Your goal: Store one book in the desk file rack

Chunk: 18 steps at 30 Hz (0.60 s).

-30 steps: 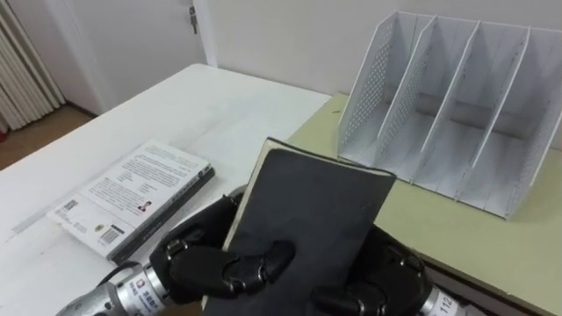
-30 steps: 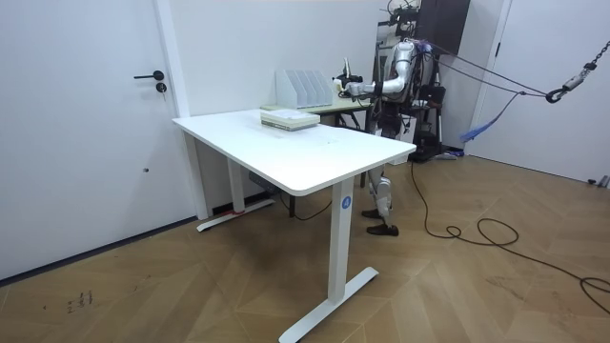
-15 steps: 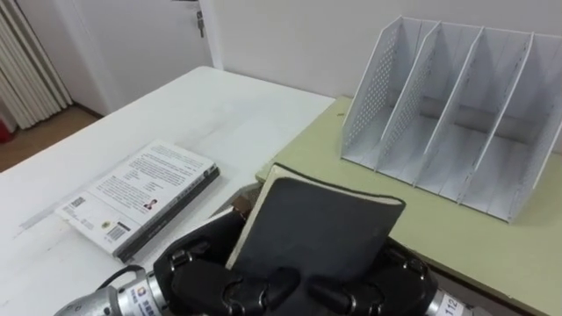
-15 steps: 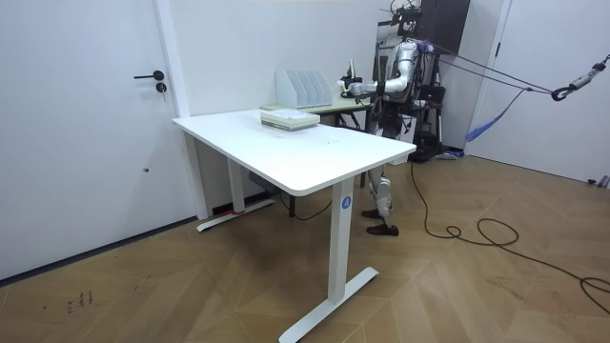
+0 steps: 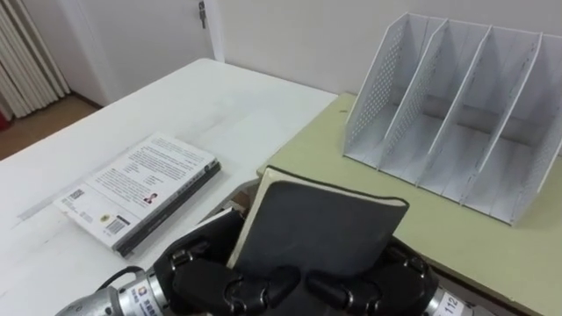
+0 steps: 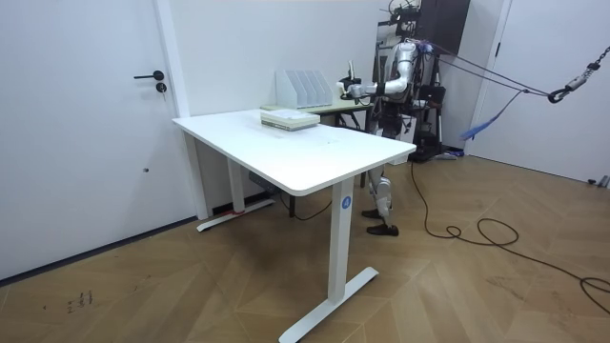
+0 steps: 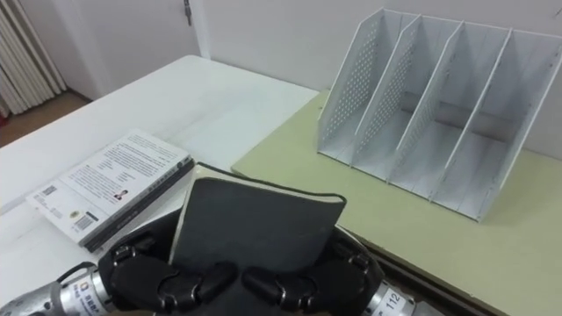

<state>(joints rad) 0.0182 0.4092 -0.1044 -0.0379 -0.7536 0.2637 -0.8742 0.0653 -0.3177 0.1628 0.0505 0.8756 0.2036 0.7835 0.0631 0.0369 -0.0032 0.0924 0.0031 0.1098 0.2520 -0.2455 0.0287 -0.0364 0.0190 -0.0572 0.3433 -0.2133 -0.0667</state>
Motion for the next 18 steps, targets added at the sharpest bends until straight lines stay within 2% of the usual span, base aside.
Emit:
{"name": "enactJointPlan", "arguments": {
  "steps": [4, 13, 18],
  "plan": [
    [0.000, 0.000, -0.001, 0.001, 0.000, 0.000, 0.000, 0.00, -0.001, 0.000, 0.000, 0.000, -0.019, -0.014, 0.000, 1.00, 0.000, 0.000, 0.0000, 0.000, 0.000, 0.000, 0.000, 0.000, 0.000, 0.000, 0.000, 0.000, -0.001, 0.000, 0.000, 0.00],
    [0.001, 0.000, -0.001, 0.007, -0.006, -0.001, -0.033, 0.00, -0.001, -0.004, -0.011, 0.000, -0.012, -0.008, 0.001, 1.00, 0.007, 0.001, 0.0008, 0.001, 0.001, 0.000, -0.009, 0.000, 0.000, -0.004, 0.001, 0.001, 0.002, 0.000, 0.000, 0.00],
    [0.039, 0.000, -0.001, 0.014, -0.067, -0.007, -0.039, 0.00, 0.000, -0.009, -0.020, 0.000, -0.010, -0.006, 0.000, 1.00, 0.001, -0.002, 0.0026, 0.003, 0.001, -0.001, -0.011, 0.000, 0.000, 0.004, 0.001, 0.000, 0.000, 0.000, -0.001, 0.00]
  ]
}}
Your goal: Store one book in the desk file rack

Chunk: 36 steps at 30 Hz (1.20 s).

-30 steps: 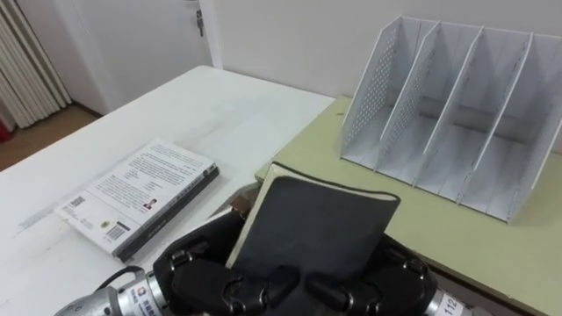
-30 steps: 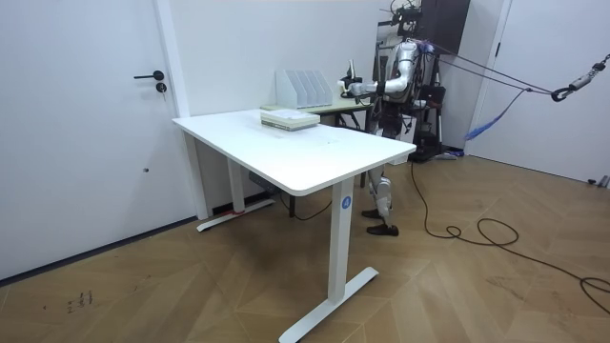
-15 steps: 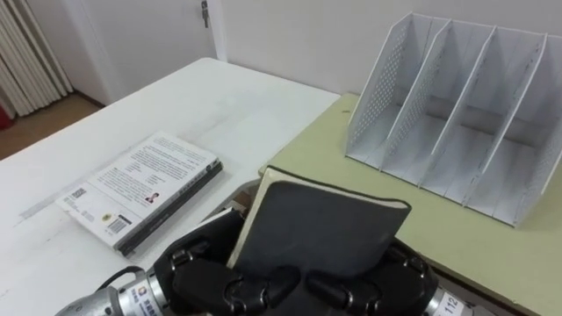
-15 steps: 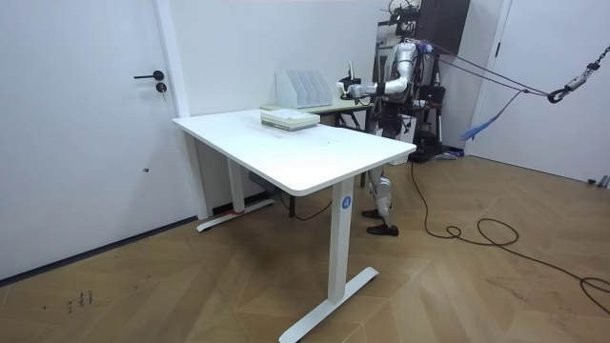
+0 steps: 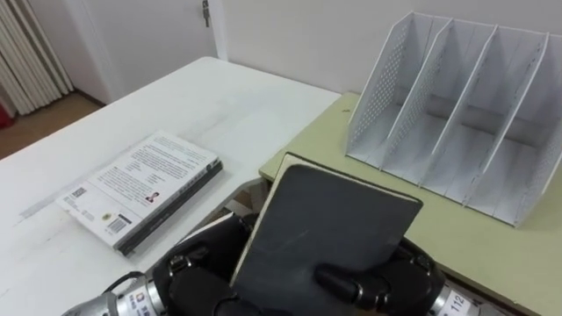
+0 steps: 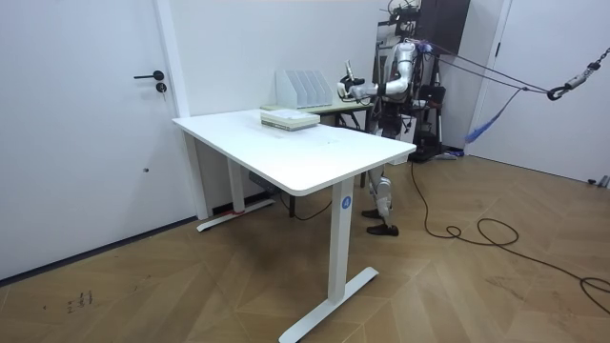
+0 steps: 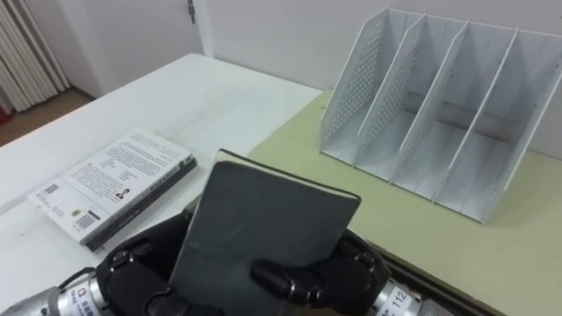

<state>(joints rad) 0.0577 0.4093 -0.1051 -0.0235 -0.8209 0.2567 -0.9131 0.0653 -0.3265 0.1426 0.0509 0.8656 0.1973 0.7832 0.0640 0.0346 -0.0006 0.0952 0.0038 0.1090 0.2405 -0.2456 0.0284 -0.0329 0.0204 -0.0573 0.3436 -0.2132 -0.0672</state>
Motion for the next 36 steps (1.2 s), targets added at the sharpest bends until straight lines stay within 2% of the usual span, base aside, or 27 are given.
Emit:
{"name": "enactJointPlan", "arguments": {
  "steps": [7, 11, 12, 14, 16, 17, 19, 21, 24, 27, 32, 36],
  "plan": [
    [0.013, -0.007, -0.020, 0.051, -0.029, -0.036, 0.000, 0.00, 0.004, 0.001, 0.001, 0.002, 0.002, 0.001, -0.030, 1.00, 0.000, -0.008, 0.0050, 0.002, -0.001, 0.000, 0.001, 0.000, 0.000, -0.001, -0.001, 0.001, 0.002, 0.000, 0.001, 0.00],
    [0.019, -0.032, -0.039, 0.117, -0.039, -0.070, -0.011, 0.00, 0.004, -0.008, 0.004, 0.002, -0.015, 0.012, -0.051, 1.00, 0.005, -0.027, 0.0122, 0.004, 0.000, 0.001, 0.001, 0.000, 0.000, -0.001, 0.000, 0.002, 0.003, -0.001, 0.000, 0.00],
    [0.026, -0.044, -0.041, 0.131, -0.039, -0.075, -0.013, 0.00, 0.004, -0.014, 0.005, 0.002, -0.022, 0.015, -0.054, 1.00, 0.008, -0.033, 0.0106, 0.004, 0.000, 0.001, 0.001, 0.000, 0.000, 0.001, 0.000, 0.002, 0.003, -0.001, 0.000, 0.00],
    [0.031, -0.050, -0.058, 0.154, -0.040, -0.090, -0.014, 0.00, 0.005, -0.029, 0.006, 0.001, -0.036, 0.018, -0.053, 1.00, 0.017, -0.040, 0.0086, 0.008, 0.000, 0.001, 0.001, 0.000, 0.000, 0.008, 0.000, 0.002, 0.001, -0.001, 0.000, 0.00],
    [0.037, -0.067, -0.058, 0.196, -0.042, -0.105, -0.012, 0.00, 0.005, -0.034, 0.005, 0.001, -0.044, 0.023, -0.060, 1.00, 0.020, -0.042, 0.0092, 0.020, -0.001, 0.001, -0.002, 0.000, 0.000, 0.016, -0.001, 0.003, 0.000, -0.002, 0.001, 0.00],
    [0.039, -0.076, -0.052, 0.248, -0.041, -0.112, 0.004, 0.00, 0.004, -0.034, -0.004, 0.000, -0.043, 0.022, -0.060, 1.00, 0.020, -0.041, 0.0088, 0.024, -0.001, 0.001, -0.002, 0.000, 0.000, 0.020, -0.001, 0.003, -0.003, -0.002, 0.002, 0.00],
    [0.043, -0.075, -0.050, 0.341, -0.020, -0.112, 0.048, 0.00, 0.000, -0.031, -0.026, -0.003, -0.040, 0.021, -0.071, 1.00, 0.019, -0.041, 0.0079, 0.026, -0.001, 0.000, -0.003, 0.000, 0.000, 0.023, -0.001, 0.002, -0.002, -0.003, 0.002, 0.00],
    [0.074, -0.077, -0.048, 0.423, 0.052, -0.109, 0.105, 0.00, -0.002, -0.027, -0.062, -0.031, -0.037, 0.019, -0.089, 1.00, 0.003, -0.043, 0.0074, 0.023, -0.001, -0.002, -0.007, 0.000, 0.000, 0.022, 0.000, 0.000, -0.003, -0.003, 0.002, 0.02],
    [0.122, -0.084, -0.048, 0.457, 0.155, -0.103, 0.130, 0.00, -0.002, -0.024, -0.099, -0.059, -0.036, 0.000, -0.113, 1.00, -0.005, -0.043, 0.0075, 0.028, 0.000, -0.002, -0.013, 0.000, 0.000, 0.028, 0.002, -0.001, -0.011, -0.001, 0.002, 0.00],
    [0.122, -0.104, -0.051, 0.559, 0.157, -0.106, 0.174, 0.00, -0.008, -0.019, -0.120, -0.059, -0.034, -0.003, -0.148, 1.00, -0.016, -0.042, 0.0078, 0.046, 0.001, -0.002, -0.020, 0.000, 0.000, 0.057, 0.004, -0.003, -0.030, 0.001, 0.002, 0.02],
    [0.131, -0.116, -0.044, 0.654, 0.209, -0.109, 0.258, 0.00, -0.035, -0.016, -0.180, -0.060, -0.037, -0.011, -0.226, 1.00, -0.041, -0.048, 0.0098, 0.052, 0.000, -0.004, -0.030, 0.000, 0.000, 0.065, 0.004, -0.004, -0.039, 0.002, 0.005, 0.01],
    [0.163, -0.146, -0.011, 0.703, 0.299, -0.135, 0.298, 0.00, -0.049, -0.015, -0.257, -0.068, -0.055, -0.036, -0.303, 1.00, -0.044, -0.043, 0.0061, 0.054, 0.002, -0.004, -0.037, 0.000, 0.000, 0.067, 0.008, -0.001, -0.052, 0.005, 0.006, 0.00]
  ]
}}
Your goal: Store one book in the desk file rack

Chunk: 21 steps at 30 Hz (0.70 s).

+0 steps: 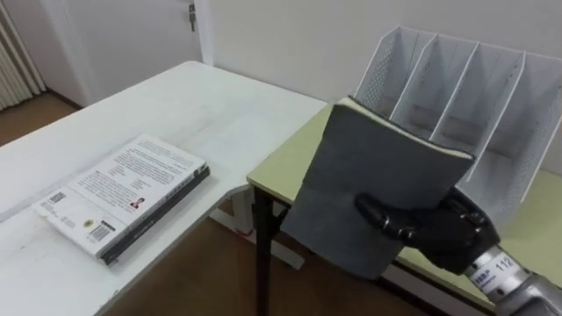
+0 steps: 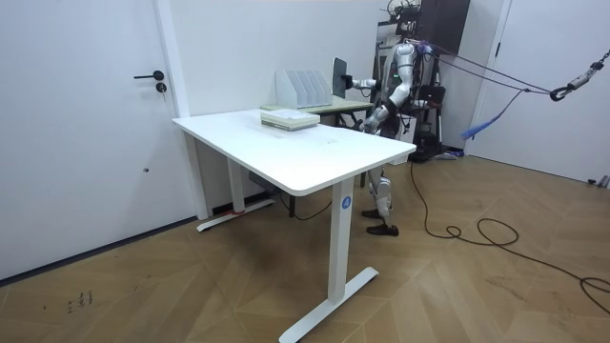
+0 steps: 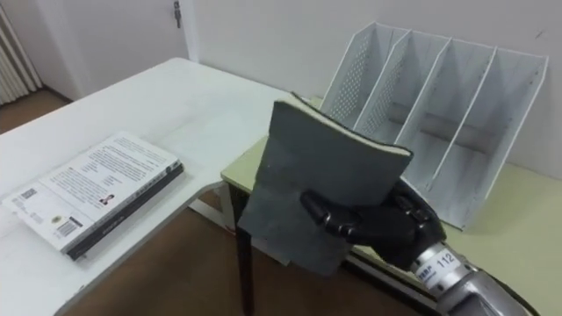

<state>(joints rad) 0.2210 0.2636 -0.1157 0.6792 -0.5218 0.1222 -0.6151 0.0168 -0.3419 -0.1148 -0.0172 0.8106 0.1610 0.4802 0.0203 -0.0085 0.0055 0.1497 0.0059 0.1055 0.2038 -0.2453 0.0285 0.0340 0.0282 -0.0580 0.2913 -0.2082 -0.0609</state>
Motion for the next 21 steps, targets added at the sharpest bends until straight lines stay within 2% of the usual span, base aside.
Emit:
{"name": "enactJointPlan", "arguments": {
  "steps": [4, 8, 12, 14, 17, 20, 21],
  "plan": [
    [0.006, -0.019, 0.004, 0.105, 0.032, -0.028, 0.034, 0.00, -0.039, 0.008, -0.025, -0.017, -0.038, -0.022, -0.080, 1.00, -0.001, 0.003, -0.0019, 0.004, 0.002, 0.001, -0.001, 0.000, 0.000, 0.000, 0.005, 0.008, -0.001, 0.000, -0.001, -0.04],
    [0.033, -0.030, 0.015, 0.164, 0.055, -0.058, 0.071, 0.00, -0.058, 0.026, -0.028, -0.049, -0.055, -0.062, -0.133, 1.00, -0.001, 0.003, -0.0019, 0.005, 0.006, 0.003, -0.003, 0.000, 0.000, 0.003, 0.008, 0.002, -0.020, 0.004, -0.004, 0.02],
    [0.043, -0.035, 0.038, 0.245, 0.051, -0.090, 0.095, 0.00, -0.109, 0.025, -0.028, -0.049, -0.076, -0.065, -0.217, 1.00, -0.003, -0.001, -0.0001, -0.004, 0.006, 0.001, -0.005, 0.000, 0.000, -0.010, 0.007, 0.002, -0.016, 0.004, -0.004, 0.01],
    [0.045, -0.039, 0.041, 0.270, 0.051, -0.096, 0.106, 0.00, -0.144, 0.025, -0.030, -0.050, -0.094, -0.075, -0.263, 1.00, -0.006, -0.001, -0.0008, -0.014, 0.005, 0.001, -0.004, 0.000, 0.000, -0.019, 0.006, 0.002, -0.017, 0.007, -0.002, 0.00],
    [0.052, -0.061, 0.074, 0.299, 0.051, -0.123, 0.123, 0.00, -0.168, 0.027, -0.041, -0.080, -0.160, -0.090, -0.341, 1.00, -0.003, -0.004, -0.0022, -0.016, 0.004, 0.000, -0.004, 0.000, 0.000, -0.021, 0.006, 0.002, -0.018, 0.008, -0.001, 0.00],
    [0.059, -0.061, 0.075, 0.304, 0.050, -0.131, 0.134, 0.00, -0.168, 0.028, -0.041, -0.097, -0.209, -0.116, -0.406, 1.00, -0.003, -0.009, -0.0060, -0.013, 0.005, 0.000, -0.005, 0.000, 0.000, -0.011, 0.009, 0.000, -0.034, 0.013, -0.002, 0.00],
    [0.059, -0.060, 0.076, 0.307, 0.052, -0.135, 0.134, 0.00, -0.168, 0.028, -0.041, -0.098, -0.226, -0.120, -0.432, 1.00, 0.000, -0.011, -0.0051, -0.013, 0.007, -0.001, -0.005, 0.000, 0.000, -0.009, 0.010, -0.001, -0.036, 0.014, -0.002, 0.00]
  ]
}}
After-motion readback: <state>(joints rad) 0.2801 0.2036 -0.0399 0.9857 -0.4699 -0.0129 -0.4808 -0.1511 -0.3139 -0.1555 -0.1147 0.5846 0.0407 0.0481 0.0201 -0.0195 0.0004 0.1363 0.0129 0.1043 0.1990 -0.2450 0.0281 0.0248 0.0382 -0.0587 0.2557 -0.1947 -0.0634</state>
